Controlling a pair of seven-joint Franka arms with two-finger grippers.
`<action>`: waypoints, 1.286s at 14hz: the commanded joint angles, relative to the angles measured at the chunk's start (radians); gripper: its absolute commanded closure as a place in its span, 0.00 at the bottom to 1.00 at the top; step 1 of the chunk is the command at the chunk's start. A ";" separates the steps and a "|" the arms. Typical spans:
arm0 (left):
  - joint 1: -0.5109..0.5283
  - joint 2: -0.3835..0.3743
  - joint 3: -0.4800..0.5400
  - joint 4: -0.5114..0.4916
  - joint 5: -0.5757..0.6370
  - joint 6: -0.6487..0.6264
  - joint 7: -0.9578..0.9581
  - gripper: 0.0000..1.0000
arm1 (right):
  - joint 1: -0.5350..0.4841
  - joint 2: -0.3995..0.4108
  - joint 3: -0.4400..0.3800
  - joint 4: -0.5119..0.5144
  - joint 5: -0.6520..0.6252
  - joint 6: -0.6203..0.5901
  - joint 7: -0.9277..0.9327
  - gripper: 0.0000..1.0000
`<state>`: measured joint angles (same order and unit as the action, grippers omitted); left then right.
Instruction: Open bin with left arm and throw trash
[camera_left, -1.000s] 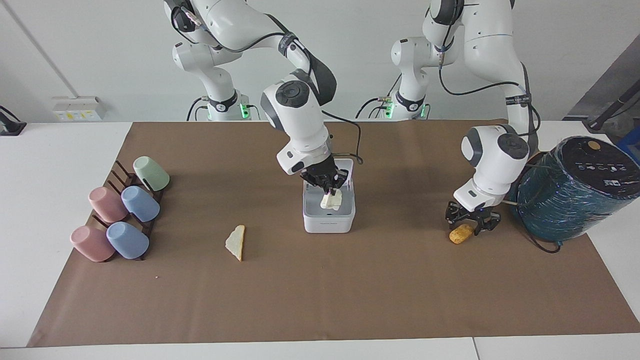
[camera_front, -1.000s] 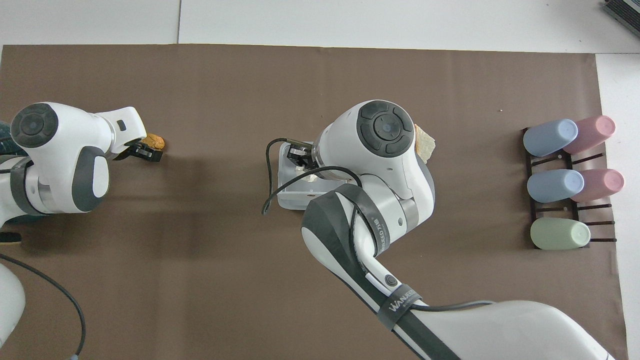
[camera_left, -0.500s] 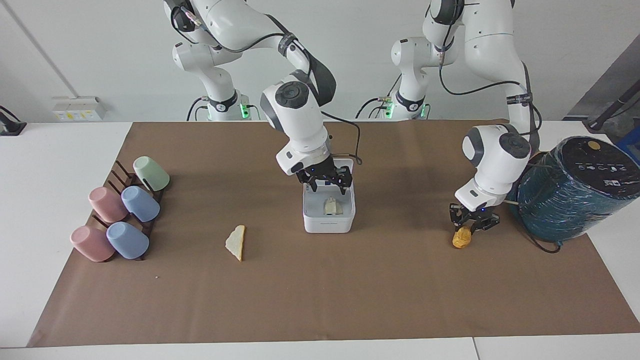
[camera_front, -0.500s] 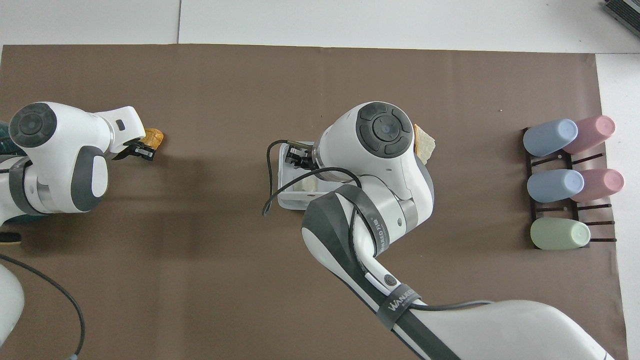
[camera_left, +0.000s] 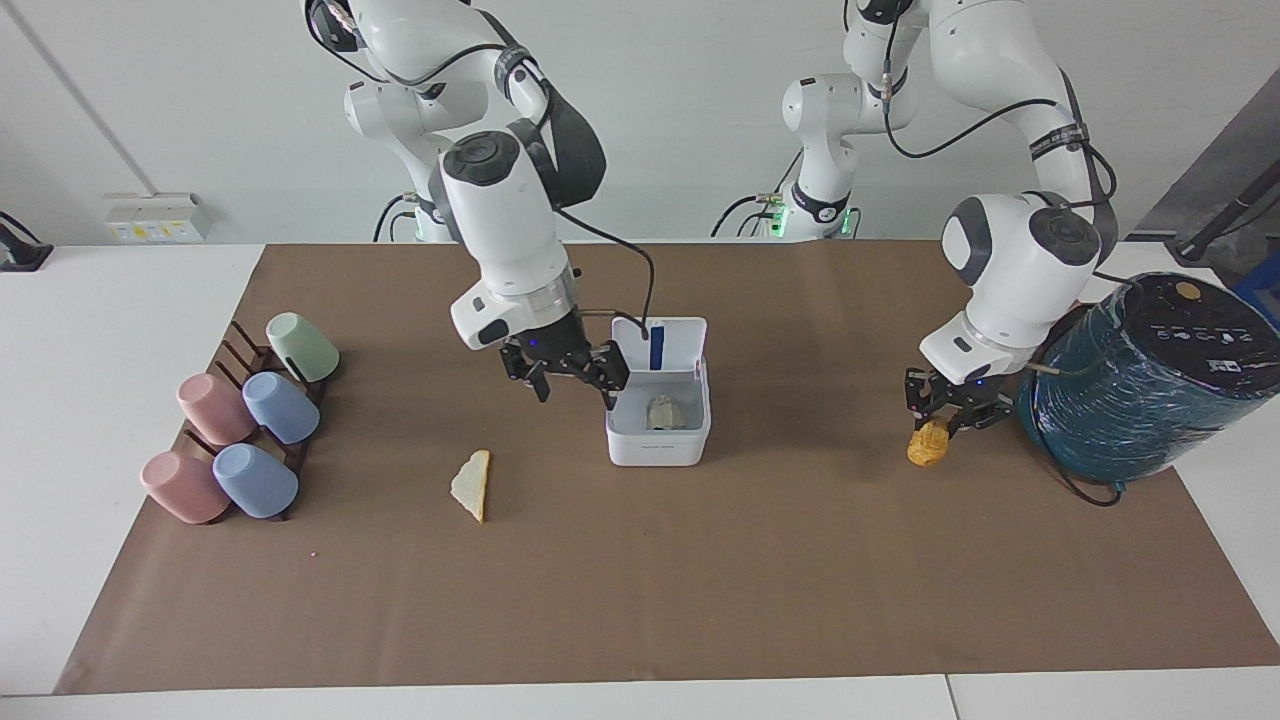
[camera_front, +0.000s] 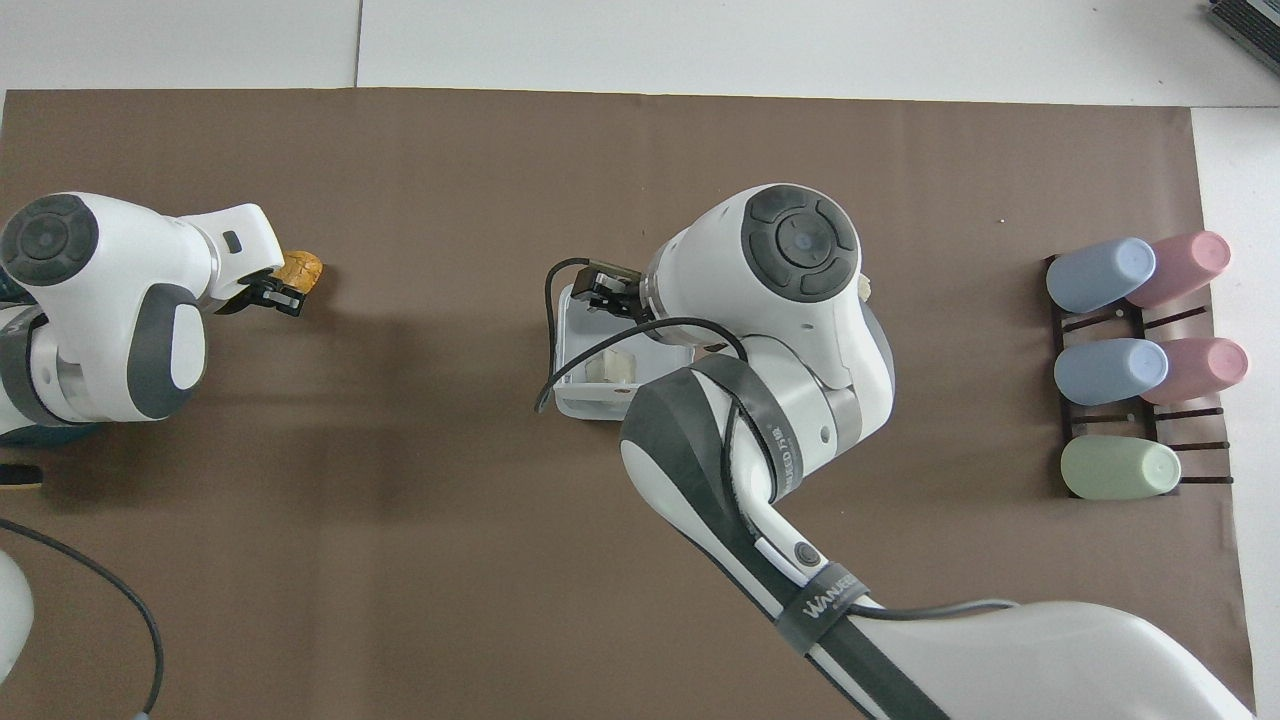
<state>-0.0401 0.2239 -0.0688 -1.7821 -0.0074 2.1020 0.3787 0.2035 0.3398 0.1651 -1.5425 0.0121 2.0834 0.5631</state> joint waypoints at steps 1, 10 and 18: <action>-0.072 0.009 0.001 0.091 -0.017 -0.092 -0.014 1.00 | -0.073 -0.009 0.011 -0.070 -0.043 0.021 -0.290 0.00; -0.378 0.020 0.000 0.107 -0.006 0.007 -0.017 1.00 | -0.168 0.070 0.008 -0.300 -0.123 0.291 -0.085 0.00; -0.474 0.054 -0.005 0.104 -0.013 0.095 -0.007 0.96 | -0.167 0.122 0.008 -0.311 -0.187 0.310 0.014 0.11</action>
<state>-0.4996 0.2713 -0.0866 -1.6895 -0.0126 2.1859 0.3615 0.0491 0.4602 0.1629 -1.8392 -0.1450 2.3681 0.5474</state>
